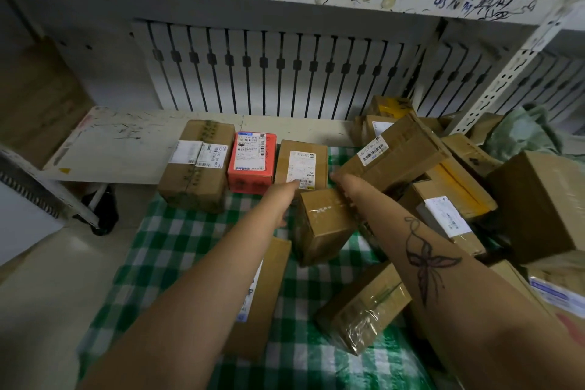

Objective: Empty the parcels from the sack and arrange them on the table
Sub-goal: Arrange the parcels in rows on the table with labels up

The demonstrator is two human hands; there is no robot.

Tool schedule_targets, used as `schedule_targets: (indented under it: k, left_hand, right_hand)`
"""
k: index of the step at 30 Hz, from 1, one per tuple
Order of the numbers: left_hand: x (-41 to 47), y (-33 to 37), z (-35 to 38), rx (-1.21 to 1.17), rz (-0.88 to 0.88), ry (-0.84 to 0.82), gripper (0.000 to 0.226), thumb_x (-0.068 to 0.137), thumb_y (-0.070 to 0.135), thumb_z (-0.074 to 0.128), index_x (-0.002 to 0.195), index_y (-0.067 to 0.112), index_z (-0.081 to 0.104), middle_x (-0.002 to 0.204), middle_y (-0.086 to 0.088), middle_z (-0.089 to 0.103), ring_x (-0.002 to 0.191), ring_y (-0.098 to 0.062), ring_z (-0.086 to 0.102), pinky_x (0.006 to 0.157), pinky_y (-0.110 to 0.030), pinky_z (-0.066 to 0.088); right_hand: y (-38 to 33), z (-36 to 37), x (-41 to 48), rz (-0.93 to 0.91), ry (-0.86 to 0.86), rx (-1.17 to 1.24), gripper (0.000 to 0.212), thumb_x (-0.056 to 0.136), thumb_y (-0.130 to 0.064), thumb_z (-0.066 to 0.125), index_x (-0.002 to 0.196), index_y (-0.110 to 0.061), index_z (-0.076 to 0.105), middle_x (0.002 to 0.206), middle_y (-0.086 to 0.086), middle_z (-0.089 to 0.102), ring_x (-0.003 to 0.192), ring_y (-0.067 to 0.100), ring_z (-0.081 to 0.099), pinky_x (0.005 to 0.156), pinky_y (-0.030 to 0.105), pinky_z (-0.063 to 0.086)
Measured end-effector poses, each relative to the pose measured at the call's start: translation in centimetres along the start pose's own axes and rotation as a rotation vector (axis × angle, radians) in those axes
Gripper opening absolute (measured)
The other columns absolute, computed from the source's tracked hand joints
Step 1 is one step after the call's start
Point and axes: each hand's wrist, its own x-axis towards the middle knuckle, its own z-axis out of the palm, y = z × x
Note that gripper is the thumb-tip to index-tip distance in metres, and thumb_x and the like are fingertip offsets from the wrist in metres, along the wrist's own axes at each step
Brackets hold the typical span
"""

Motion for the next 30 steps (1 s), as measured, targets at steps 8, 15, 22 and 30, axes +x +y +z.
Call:
schedule_targets:
  k: [8,15,22,30]
  left_hand:
    - [-2.6,-1.2,2.4,-0.114,-0.068,-0.096,0.078,0.072,0.068,0.060,0.129,0.016,0.046,0.116,-0.013,0.062,0.107,-0.033,0.059,0.100,-0.052,0.042]
    - [-5.5,-1.3,2.2,-0.463,0.125,-0.025,0.053,0.082,0.049,0.063,0.120,0.014,0.049,0.109,-0.011,0.064,0.099,-0.032,0.062,0.091,-0.048,0.049]
    - [-8.1,-3.0,1.6,-0.796,0.328,-0.084,0.055,0.090,0.039,0.057,0.135,0.012,0.042,0.106,-0.010,0.064,0.094,-0.026,0.063,0.075,-0.042,0.053]
    - [-8.8,-4.3,-1.7,-0.538,0.204,0.041,0.081,0.064,0.076,0.059,0.122,0.021,0.056,0.107,-0.007,0.068,0.097,-0.029,0.064,0.083,-0.049,0.053]
  right_hand:
    - [1.2,-0.8,-2.3,0.153,-0.129,0.177,0.049,0.090,-0.062,0.041,0.094,-0.013,0.046,0.096,0.013,0.058,0.113,0.038,0.055,0.102,0.059,0.038]
    - [1.1,-2.2,-2.3,-0.014,-0.124,0.234,0.018,0.094,-0.028,0.056,0.086,-0.012,0.055,0.101,0.006,0.057,0.080,0.020,0.053,0.070,0.031,0.047]
    - [2.5,-2.5,-4.6,0.030,-0.481,0.389,0.079,0.082,-0.068,0.046,0.144,-0.021,0.031,0.144,0.023,0.038,0.130,0.047,0.038,0.104,0.067,0.028]
    - [2.5,0.5,-5.5,-0.097,-0.469,0.517,0.032,0.089,-0.032,0.054,0.114,-0.012,0.058,0.118,0.014,0.062,0.098,0.035,0.059,0.074,0.051,0.049]
